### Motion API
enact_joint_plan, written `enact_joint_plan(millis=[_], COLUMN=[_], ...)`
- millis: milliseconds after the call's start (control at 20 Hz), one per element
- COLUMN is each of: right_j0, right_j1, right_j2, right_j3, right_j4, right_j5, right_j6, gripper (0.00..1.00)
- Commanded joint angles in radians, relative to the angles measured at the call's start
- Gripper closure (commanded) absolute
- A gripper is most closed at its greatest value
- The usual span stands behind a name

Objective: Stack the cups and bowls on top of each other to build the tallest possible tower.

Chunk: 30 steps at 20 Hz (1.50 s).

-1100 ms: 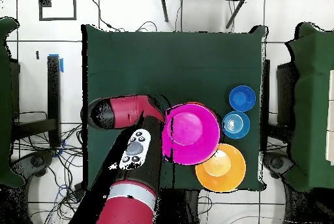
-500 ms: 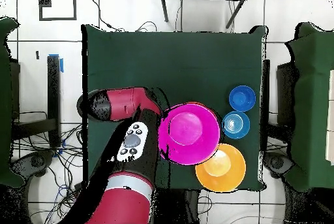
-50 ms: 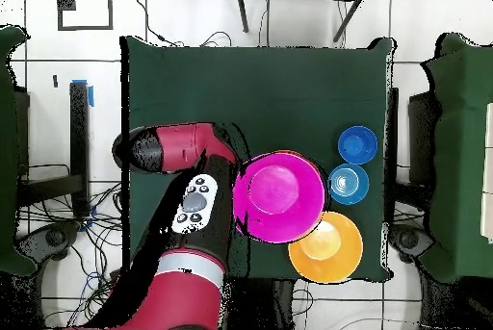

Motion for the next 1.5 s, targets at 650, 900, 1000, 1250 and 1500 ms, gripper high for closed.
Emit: enact_joint_plan(millis=[650,900,1000,1250,1500], right_j0=[-0.070,-0.103,-0.126,-0.178,-0.215], right_j1=[0.131,0.133,0.135,0.145,0.153], right_j2=[0.114,0.140,0.162,0.203,0.236], right_j3=[-0.220,-0.228,-0.228,-0.260,-0.281], right_j4=[0.000,-0.008,-0.005,-0.021,-0.040], right_j5=[0.179,0.191,0.199,0.232,0.246], right_j6=[-0.020,-0.070,-0.097,-0.159,-0.199], gripper=[0.00,0.00,0.00,0.00,0.00])
